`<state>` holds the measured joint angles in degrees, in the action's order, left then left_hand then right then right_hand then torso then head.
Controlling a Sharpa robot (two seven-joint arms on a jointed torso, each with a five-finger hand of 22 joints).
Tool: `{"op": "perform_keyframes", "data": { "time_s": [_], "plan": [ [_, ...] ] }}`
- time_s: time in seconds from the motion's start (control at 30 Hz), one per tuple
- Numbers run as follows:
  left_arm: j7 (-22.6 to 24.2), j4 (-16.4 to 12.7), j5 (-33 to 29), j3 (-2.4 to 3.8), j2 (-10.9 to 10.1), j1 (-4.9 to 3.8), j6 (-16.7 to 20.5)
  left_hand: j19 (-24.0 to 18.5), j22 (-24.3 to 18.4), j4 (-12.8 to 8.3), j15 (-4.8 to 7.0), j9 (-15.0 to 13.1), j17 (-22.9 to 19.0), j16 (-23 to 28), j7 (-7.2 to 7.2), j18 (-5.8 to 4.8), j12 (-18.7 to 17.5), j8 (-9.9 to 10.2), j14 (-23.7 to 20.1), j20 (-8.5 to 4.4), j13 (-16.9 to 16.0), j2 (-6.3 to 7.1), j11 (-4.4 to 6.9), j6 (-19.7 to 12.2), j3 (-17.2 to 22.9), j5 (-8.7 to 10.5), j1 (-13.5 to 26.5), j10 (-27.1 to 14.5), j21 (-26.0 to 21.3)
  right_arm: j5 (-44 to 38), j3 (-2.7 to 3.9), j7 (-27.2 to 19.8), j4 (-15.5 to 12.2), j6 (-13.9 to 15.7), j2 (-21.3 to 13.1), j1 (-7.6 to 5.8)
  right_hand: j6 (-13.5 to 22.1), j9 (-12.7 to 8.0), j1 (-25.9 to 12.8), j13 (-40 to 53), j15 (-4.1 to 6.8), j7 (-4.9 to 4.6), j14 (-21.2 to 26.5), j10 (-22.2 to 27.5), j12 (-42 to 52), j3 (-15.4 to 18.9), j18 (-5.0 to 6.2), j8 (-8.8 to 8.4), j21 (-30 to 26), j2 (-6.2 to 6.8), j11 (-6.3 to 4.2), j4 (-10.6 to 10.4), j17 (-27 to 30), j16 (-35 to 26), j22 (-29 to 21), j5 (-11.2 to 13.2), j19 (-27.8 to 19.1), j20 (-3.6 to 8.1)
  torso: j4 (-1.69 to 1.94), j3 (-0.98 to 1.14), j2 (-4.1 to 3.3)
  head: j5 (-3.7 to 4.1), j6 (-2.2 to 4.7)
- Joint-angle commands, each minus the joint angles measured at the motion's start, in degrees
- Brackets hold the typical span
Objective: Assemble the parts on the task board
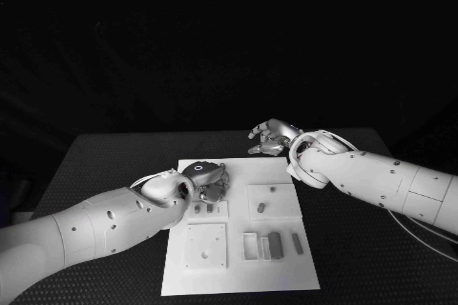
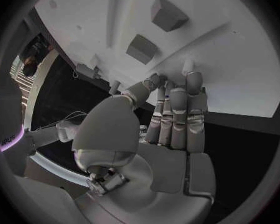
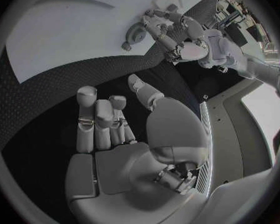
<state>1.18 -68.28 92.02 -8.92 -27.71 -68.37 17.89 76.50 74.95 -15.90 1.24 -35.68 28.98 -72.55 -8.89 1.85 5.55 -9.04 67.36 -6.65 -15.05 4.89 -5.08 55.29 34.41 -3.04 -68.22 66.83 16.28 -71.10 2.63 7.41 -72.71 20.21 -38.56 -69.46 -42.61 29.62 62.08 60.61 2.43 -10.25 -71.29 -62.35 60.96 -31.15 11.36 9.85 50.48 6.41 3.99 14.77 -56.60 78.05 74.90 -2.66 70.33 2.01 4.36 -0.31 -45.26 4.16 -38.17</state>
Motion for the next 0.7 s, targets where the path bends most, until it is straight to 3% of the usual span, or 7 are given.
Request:
{"op": "perform_keyframes", "data": {
  "time_s": [0.03, 0.7],
  "plan": [
    [-0.34, 0.11, 0.66, -0.18, 0.29, 0.32, -1.68, -0.09, 1.40, 0.05, 0.17, 0.08, 0.04, -0.32, 0.05, 5.12, -0.14, -0.28, 0.14, -0.29, 0.07, -0.55, -0.01, 0.34, 0.46, -0.17, -0.07, 0.36, 0.40, -0.13, 0.01, -0.45, -0.06, -0.60, 0.01, 0.03, -0.07, -0.08, -0.55, -0.06, -0.07, -0.35, 0.42, 0.39, 0.26, 0.00, 3.64, 0.29, -0.36, -0.17, -0.02, -0.21, 0.10, 0.14, 1.07, -0.20, 0.02, 0.49, 0.03, -0.02, 0.00, 0.07, -0.09],
    [-1.32, 0.16, 3.29, -0.21, 0.47, 0.33, -4.78, -0.83, 1.27, -0.13, 0.47, 0.70, -0.18, 0.11, 0.40, 4.60, -0.22, -0.92, -0.20, -0.58, -0.93, -0.11, 0.31, 1.18, 0.74, -0.34, 0.38, 1.14, 0.69, -0.12, 0.01, -0.50, 0.02, -0.62, 0.04, 0.05, -0.08, -0.09, -0.57, -0.09, -0.07, -0.35, 0.41, 0.39, 0.28, 0.00, 3.64, 0.31, -0.36, -0.16, -0.02, -0.25, 0.10, 0.14, 1.07, -0.20, 0.02, 0.49, 0.05, -0.02, 0.04, 0.17, -0.37]
  ]
}}
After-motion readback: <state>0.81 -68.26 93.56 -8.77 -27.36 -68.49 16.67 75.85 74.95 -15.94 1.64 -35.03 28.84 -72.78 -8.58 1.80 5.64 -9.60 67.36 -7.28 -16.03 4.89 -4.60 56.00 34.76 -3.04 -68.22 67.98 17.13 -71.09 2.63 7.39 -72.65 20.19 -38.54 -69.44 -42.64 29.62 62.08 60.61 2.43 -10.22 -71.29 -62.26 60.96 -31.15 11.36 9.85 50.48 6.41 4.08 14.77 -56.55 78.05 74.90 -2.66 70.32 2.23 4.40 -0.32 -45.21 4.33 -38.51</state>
